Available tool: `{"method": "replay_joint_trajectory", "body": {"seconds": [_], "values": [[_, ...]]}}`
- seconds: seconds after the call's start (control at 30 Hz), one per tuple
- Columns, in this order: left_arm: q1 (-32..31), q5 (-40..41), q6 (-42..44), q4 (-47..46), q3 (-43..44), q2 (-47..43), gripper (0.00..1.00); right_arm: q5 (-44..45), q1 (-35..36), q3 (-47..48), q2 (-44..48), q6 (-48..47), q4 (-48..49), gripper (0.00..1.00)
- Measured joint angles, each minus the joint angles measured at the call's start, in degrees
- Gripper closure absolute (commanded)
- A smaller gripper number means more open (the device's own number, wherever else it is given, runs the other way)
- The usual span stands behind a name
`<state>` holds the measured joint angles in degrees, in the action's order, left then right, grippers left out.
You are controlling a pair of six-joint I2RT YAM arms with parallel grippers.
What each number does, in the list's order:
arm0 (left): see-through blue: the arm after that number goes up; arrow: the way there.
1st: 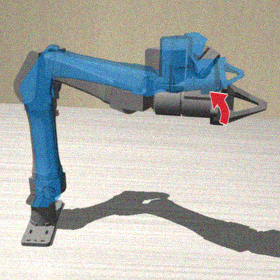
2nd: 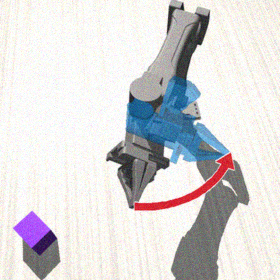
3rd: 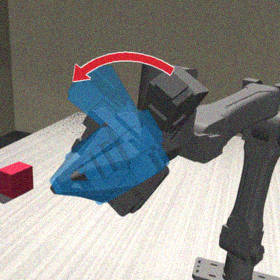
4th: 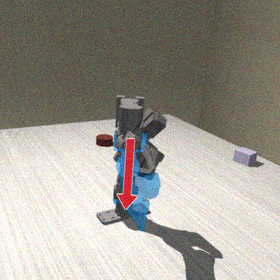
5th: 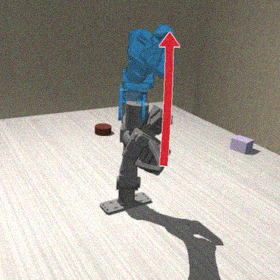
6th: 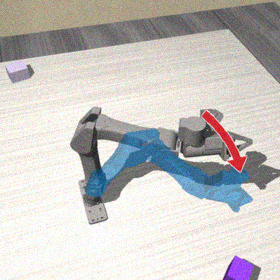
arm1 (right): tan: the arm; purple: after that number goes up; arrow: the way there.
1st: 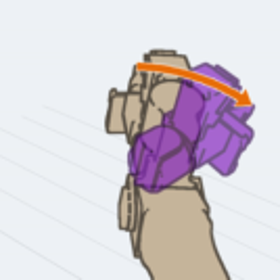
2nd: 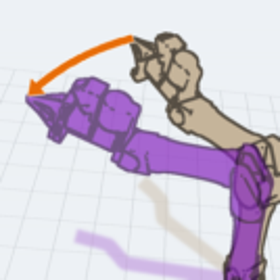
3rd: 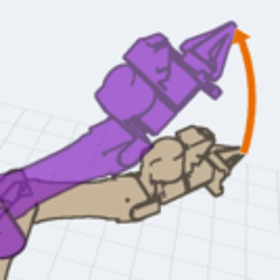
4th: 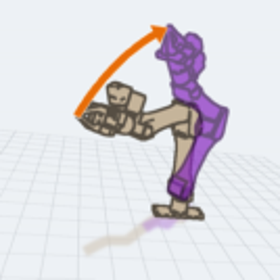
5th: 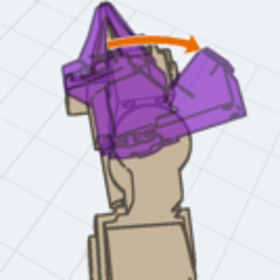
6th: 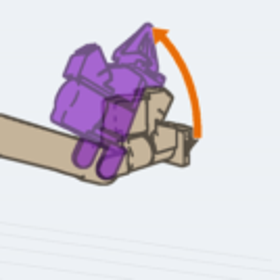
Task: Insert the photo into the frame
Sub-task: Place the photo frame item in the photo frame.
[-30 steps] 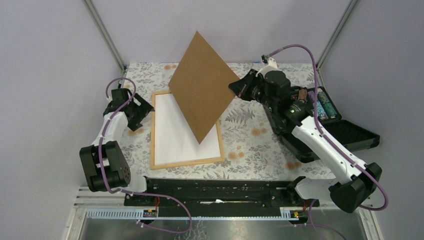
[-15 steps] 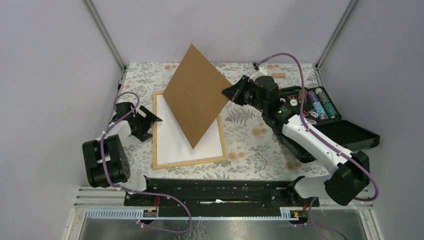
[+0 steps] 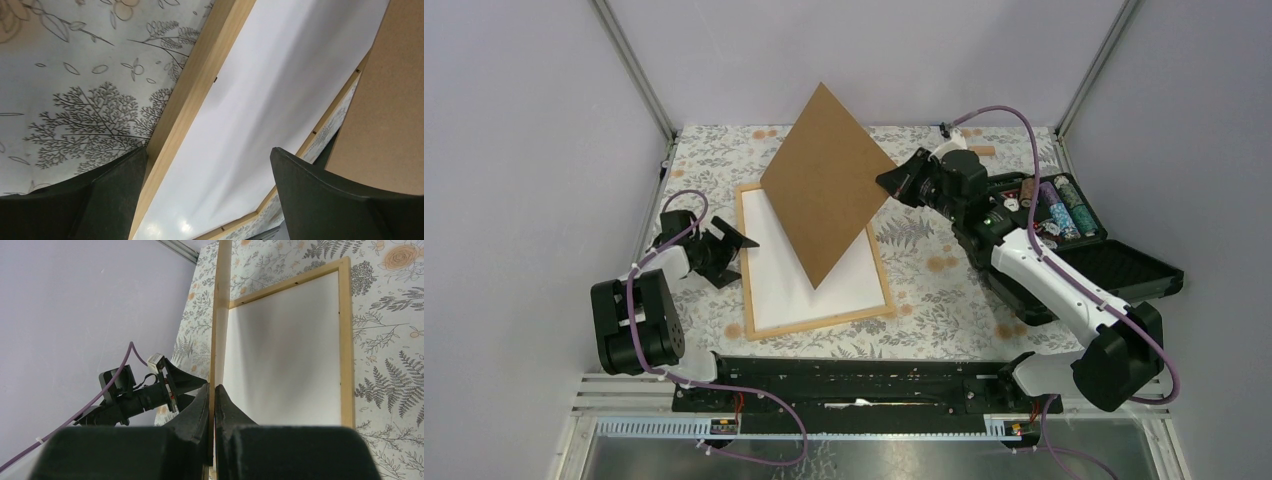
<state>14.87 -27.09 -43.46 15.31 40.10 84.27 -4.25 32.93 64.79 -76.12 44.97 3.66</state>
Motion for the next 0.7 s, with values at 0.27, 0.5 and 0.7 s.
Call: {"method": "replay_joint_trajectory", "body": {"seconds": [0.27,0.5,0.7], "values": [[-1.1,-3.0,-0.1,-0.4,-0.5,-1.1,0.02,-2.6,-0.1,-3.2,0.4,-0.3,3.1,1.00],[-1.3,-5.8,-0.1,-1.7,-0.9,-2.7,0.02,-3.0,-0.1,-6.7,0.4,-0.3,5.7,1.00],[-1.4,-6.0,-0.1,-2.4,-1.5,-2.4,0.02,-3.2,-0.1,-10.0,0.4,0.3,9.8,1.00]]}}
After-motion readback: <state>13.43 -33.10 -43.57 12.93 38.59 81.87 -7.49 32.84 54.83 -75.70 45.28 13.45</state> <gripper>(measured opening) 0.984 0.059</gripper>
